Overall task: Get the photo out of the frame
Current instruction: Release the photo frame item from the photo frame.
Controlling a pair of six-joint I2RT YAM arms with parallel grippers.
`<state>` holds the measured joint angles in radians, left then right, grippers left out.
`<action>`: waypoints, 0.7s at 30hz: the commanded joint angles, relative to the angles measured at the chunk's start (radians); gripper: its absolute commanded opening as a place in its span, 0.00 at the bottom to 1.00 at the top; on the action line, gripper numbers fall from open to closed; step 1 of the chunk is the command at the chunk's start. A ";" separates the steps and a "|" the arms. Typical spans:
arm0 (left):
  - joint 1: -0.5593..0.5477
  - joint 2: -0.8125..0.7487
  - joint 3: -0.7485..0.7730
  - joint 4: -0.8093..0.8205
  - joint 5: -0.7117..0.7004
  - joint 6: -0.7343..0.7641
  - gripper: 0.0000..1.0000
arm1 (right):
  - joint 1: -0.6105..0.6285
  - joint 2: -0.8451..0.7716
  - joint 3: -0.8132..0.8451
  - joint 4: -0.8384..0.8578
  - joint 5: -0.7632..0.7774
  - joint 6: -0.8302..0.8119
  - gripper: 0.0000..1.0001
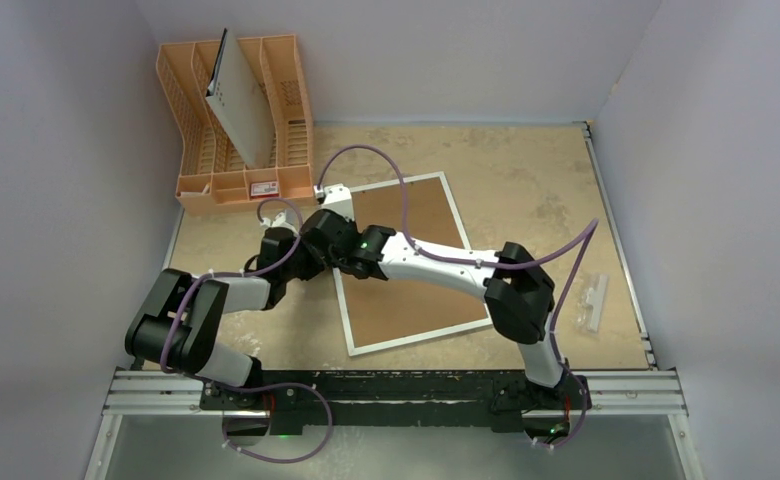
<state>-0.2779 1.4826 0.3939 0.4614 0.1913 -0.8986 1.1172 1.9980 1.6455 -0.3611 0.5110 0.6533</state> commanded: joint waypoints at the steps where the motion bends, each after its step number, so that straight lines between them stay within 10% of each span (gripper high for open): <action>1: -0.052 0.022 -0.032 -0.064 0.094 -0.013 0.00 | 0.071 0.052 0.067 0.078 -0.133 0.074 0.00; 21: -0.052 0.022 0.051 -0.158 0.149 0.201 0.00 | -0.258 -0.315 -0.479 0.396 -0.432 0.187 0.00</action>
<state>-0.3130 1.4845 0.4179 0.4187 0.2661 -0.8249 0.9123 1.7657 1.2533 -0.1085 0.2203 0.7761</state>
